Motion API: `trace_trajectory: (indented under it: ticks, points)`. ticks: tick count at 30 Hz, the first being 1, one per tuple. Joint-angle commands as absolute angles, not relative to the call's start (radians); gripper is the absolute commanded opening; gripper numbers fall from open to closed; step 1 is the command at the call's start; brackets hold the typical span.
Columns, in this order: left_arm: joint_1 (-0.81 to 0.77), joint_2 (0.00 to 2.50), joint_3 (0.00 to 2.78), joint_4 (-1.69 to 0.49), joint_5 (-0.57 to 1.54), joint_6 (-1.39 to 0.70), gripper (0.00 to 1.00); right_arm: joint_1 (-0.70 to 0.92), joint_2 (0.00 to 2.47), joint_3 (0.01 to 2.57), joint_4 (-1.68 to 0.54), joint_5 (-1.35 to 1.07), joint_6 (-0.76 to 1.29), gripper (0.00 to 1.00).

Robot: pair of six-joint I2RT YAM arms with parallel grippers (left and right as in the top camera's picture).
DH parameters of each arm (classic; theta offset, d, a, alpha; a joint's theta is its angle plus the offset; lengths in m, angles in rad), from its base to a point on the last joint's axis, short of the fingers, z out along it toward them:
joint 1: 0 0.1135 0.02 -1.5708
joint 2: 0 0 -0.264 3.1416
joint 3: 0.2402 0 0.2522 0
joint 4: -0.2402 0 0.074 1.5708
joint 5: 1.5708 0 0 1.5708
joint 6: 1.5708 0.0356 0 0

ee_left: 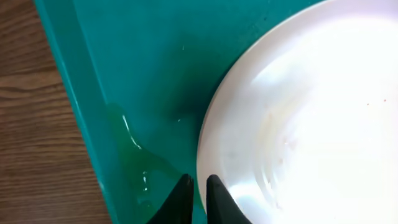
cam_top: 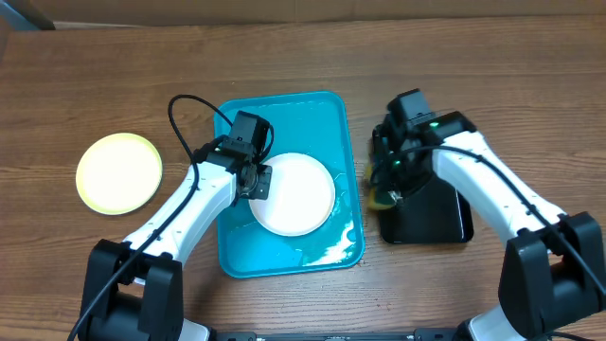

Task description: Clean dirty plates on tray and stack at the side

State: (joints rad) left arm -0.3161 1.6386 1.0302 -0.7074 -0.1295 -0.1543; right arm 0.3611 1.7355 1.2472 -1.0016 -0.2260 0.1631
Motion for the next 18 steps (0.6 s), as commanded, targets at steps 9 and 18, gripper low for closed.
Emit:
trace_trajectory:
  ticks: [9,18]
  points:
    - [-0.311,1.649,0.869,-0.516,-0.104,-0.155,0.41,0.508,1.710,1.272,-0.912,-0.286,0.275,0.04]
    - [-0.226,1.650,0.843,-0.471,-0.011,-0.172,0.16,0.571,1.711,1.271,-0.839,-0.271,0.294,0.04]
